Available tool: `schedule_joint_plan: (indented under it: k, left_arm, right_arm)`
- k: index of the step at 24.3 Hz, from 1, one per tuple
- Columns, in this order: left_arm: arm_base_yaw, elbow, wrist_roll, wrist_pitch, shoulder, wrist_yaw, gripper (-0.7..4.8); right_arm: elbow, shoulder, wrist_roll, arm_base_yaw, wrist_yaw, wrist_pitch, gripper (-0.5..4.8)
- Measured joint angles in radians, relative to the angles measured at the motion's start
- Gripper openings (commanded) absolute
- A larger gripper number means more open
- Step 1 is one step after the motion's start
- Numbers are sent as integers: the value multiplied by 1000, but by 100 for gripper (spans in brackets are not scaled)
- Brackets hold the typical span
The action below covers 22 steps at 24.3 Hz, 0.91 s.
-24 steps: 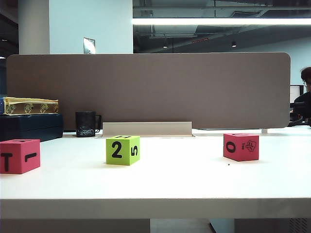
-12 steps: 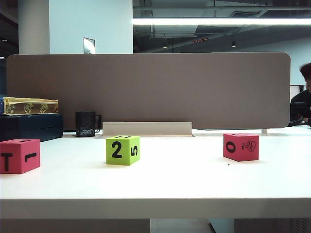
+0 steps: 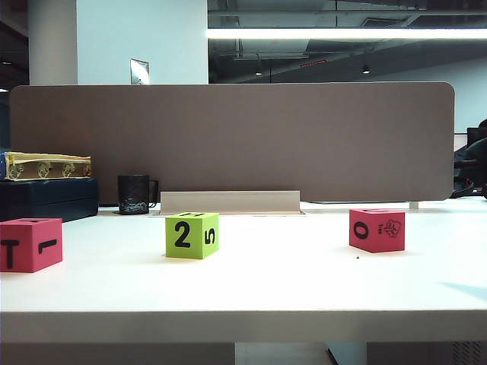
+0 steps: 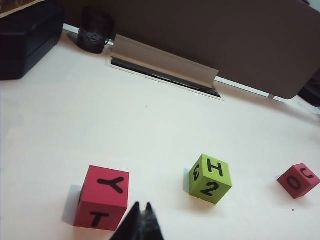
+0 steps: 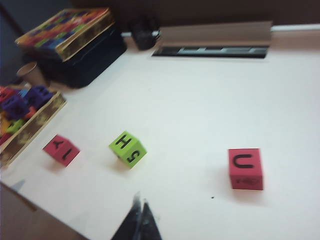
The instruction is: Select the appropriate blocks from the scattered letter blocks on the table and arrange them in a row to spell out "THU".
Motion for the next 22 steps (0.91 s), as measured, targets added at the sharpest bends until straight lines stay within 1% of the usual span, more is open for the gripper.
schedule_joint_plan:
  k: [1,6,7,8,9,10,16,18,19,22]
  left_arm:
    - [0,4,-1,2,0,1,-6]
    - [0,8,-18,-8,20,16,-6]
    - [0,18,-18,-19,41,21,-6]
    - [0,39,-18,-34,80,24,-6]
    - [0,54,-14,-37,112,26,-6]
    - [0,84,2,-42,168,27,-6]
    - [0,204,53,-58,378,28,-6]
    - [0,251,77,-81,448,28,-6]
    - [0,286,100,-90,523,28,-6]
    - [0,310,114,-95,622,27,-6]
  right_arm:
    - [28,57,0,54,13,-8,-5]
    - [81,183,-3,234,87,-34,-5]
    - [94,206,-3,279,109,-29,-5]
    - [111,246,-3,349,136,-23,-5]
    - [116,277,-4,389,151,-18,-5]
    - [128,322,-5,439,172,-21,-5]
    - [178,444,-6,586,206,-23,-5]
    - [201,469,-7,629,229,-23,-5]
    - [222,481,-14,665,251,-23,-5]
    - [253,488,-26,709,290,-31,-5]
